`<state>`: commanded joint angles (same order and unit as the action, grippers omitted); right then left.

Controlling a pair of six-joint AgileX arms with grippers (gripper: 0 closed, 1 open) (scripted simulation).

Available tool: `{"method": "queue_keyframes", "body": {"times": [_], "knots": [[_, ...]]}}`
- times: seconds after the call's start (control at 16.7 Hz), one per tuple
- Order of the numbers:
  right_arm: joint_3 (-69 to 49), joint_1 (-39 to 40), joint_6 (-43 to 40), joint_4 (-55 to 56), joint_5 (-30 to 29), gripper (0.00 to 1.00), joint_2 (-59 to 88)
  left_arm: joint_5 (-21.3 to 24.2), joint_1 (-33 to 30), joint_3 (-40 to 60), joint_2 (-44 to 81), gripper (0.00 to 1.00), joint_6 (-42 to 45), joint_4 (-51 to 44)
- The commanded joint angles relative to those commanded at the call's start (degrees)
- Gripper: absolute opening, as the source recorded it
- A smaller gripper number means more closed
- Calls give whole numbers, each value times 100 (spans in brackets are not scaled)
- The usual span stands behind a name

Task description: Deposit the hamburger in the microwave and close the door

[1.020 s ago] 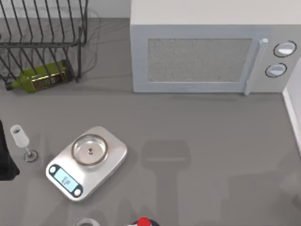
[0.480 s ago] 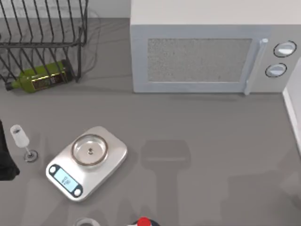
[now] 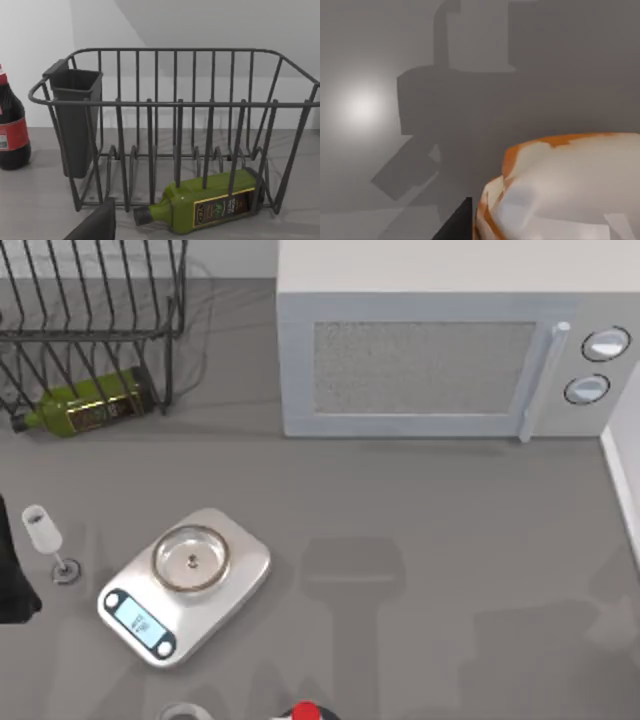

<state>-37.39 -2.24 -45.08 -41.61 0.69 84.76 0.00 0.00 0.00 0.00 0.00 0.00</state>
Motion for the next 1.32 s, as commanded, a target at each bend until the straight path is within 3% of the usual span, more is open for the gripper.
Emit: {"method": "queue_keyframes", "body": {"times": [0.42, 0.6, 1.02, 1.32], "knots": [[-1176, -15, -42, -2055, -2, 0, -690, 0, 0, 0, 0, 100, 0, 0], [-1467, -20, -25, -2431, -2, 0, -925, 0, 0, 0, 0, 100, 0, 0], [-1538, 107, 103, -2252, -55, 0, -801, 0, 0, 0, 0, 100, 0, 0], [-1974, 927, 971, -807, -437, 0, 34, 0, 0, 0, 0, 100, 0, 0]]}}
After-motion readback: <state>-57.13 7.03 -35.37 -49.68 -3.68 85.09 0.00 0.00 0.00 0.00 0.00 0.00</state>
